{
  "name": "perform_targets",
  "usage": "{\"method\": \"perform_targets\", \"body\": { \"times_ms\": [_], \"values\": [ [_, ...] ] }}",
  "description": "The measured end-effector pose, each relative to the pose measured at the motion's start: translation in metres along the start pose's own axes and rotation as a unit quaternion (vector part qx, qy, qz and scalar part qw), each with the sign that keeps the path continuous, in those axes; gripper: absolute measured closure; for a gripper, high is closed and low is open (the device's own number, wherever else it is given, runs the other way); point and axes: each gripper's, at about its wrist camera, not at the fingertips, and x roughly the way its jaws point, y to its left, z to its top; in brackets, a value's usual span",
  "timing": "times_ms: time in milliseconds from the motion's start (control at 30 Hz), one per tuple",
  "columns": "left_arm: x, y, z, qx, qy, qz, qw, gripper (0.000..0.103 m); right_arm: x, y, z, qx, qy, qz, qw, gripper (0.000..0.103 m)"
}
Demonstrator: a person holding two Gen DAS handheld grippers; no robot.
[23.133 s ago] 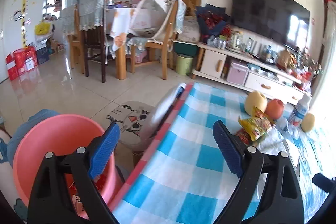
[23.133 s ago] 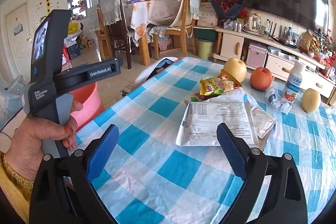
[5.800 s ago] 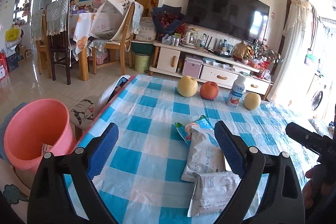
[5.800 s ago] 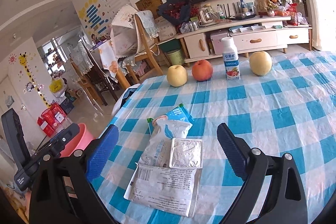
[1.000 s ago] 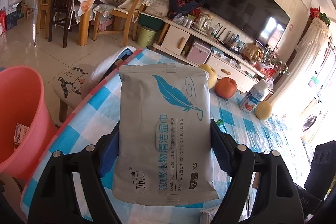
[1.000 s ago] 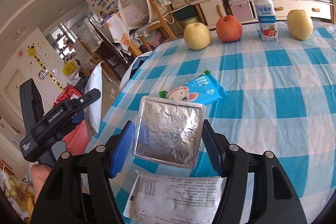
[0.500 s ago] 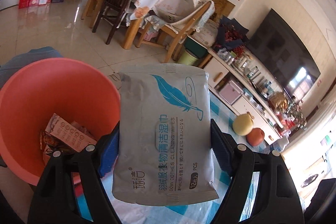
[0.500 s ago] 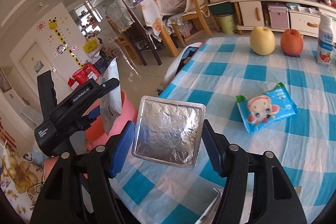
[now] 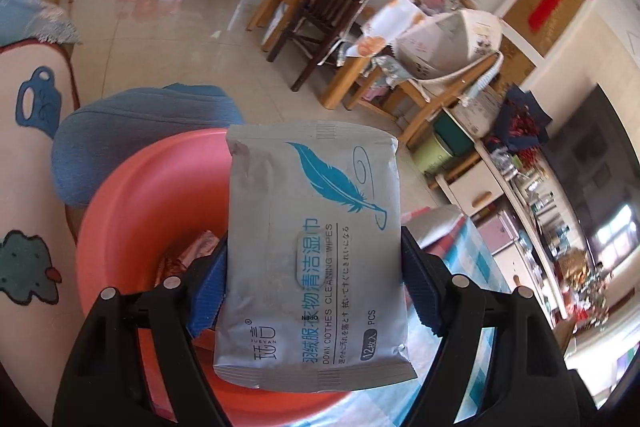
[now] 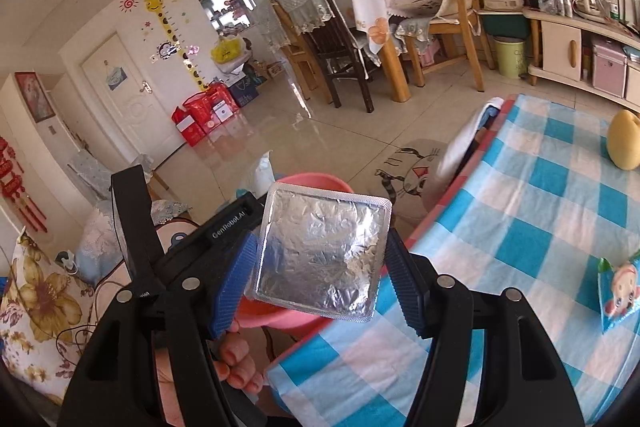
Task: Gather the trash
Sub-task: 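Open both tools to drop the items into the pink bucket, then bring both tools back over the table toward the blue snack bag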
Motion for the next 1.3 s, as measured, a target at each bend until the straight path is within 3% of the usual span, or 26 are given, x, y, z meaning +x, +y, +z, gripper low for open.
{"method": "perform_targets", "body": {
  "times_ms": [200, 267, 333, 433, 633, 967, 1300],
  "values": [
    [0.010, 0.024, 0.015, -0.028, 0.007, 0.013, 0.9995, 0.025, 0.041, 0.022, 0.010, -0.010, 0.016, 0.009, 1.000, 0.037],
    [0.011, 0.028, 0.019, -0.024, 0.005, 0.025, 0.9994, 0.024, 0.055, 0.023, 0.012, -0.005, 0.026, 0.009, 1.000, 0.035],
    [0.011, 0.032, 0.021, -0.028, 0.002, 0.032, 0.9991, 0.022, 0.063, 0.021, 0.012, 0.005, 0.028, 0.005, 1.000, 0.025],
    [0.011, 0.033, 0.022, -0.031, -0.002, 0.032, 0.9990, 0.021, 0.066, 0.017, 0.011, 0.014, 0.024, 0.009, 1.000, 0.024],
    [0.009, 0.024, 0.020, -0.013, -0.011, 0.038, 0.9991, 0.018, 0.045, 0.009, 0.004, 0.017, 0.001, -0.018, 1.000, 0.014],
    [0.001, -0.010, 0.005, 0.066, -0.028, 0.024, 0.9971, 0.015, 0.012, -0.012, -0.030, 0.002, 0.000, -0.090, 0.996, 0.013],
    [0.002, -0.049, -0.022, 0.142, -0.008, -0.010, 0.9897, 0.014, -0.030, -0.036, -0.052, 0.019, -0.020, -0.124, 0.992, 0.013]
  ]
}}
